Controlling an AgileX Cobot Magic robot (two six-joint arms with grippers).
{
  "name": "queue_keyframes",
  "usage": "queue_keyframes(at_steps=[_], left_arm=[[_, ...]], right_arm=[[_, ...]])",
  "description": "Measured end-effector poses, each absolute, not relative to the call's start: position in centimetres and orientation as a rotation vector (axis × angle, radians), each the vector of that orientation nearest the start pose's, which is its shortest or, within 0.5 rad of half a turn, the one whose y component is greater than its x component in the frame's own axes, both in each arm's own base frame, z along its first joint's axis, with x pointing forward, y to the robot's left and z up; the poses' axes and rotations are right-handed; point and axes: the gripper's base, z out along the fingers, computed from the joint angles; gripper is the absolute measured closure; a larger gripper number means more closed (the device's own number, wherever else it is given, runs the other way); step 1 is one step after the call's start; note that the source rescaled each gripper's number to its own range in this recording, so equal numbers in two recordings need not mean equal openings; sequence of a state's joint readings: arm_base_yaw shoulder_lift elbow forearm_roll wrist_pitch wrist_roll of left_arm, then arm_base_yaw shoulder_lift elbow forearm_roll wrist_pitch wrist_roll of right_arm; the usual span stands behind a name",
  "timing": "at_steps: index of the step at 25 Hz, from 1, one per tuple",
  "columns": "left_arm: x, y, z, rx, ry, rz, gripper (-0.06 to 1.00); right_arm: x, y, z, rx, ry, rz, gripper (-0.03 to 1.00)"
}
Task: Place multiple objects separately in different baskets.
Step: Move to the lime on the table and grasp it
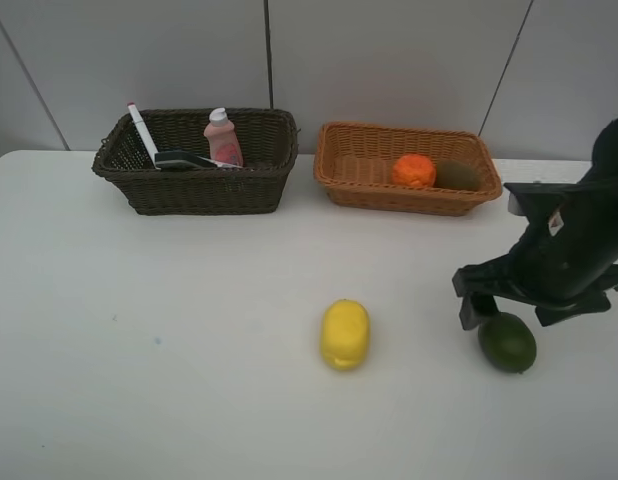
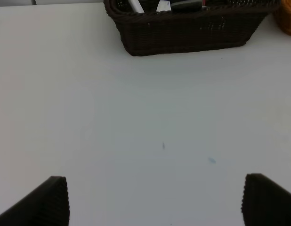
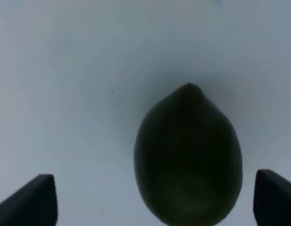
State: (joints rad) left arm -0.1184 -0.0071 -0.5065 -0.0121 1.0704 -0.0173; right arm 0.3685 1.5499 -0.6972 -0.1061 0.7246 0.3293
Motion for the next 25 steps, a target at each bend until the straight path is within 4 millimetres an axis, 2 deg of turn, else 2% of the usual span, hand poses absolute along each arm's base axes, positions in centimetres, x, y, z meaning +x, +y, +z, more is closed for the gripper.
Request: queue_keyframes(at_steps=[5,18,20,22,23,25], left_arm=[[-0.7,0.0,27.8,0.104,2.039,-0.099,-0.01],[-0.7,0.0,27.8,0.104,2.039,-0.099,-0.01],[-0.7,0.0,27.8,0.104,2.039,-0.099,-0.01],[-0.7,0.0,27.8,0.104,2.039,-0.099,-0.01],[-0.7,0.0,27.8,0.104,2.039,-0.099,-0.01],[-0.7,0.0,27.8,0.104,2.039,-0.099,-0.01]], right_arm=[[22.9,8.0,13.6,-0.183,3.075,-0.092,0.01],[23.5,7.1,10.1,-0.130,3.180,-0.140,0.01],[23.5,7.1,9.8,-0.129,3.195,-0.146,0.05],[23.5,7.2,9.7,-0.126,3.198,-0.145,0.24],[23.5,7.2,9.7,-0.122,3.199,-0.143,0.42],[23.5,7.2,9.7,-0.122,3.200,-0.144,0.90]])
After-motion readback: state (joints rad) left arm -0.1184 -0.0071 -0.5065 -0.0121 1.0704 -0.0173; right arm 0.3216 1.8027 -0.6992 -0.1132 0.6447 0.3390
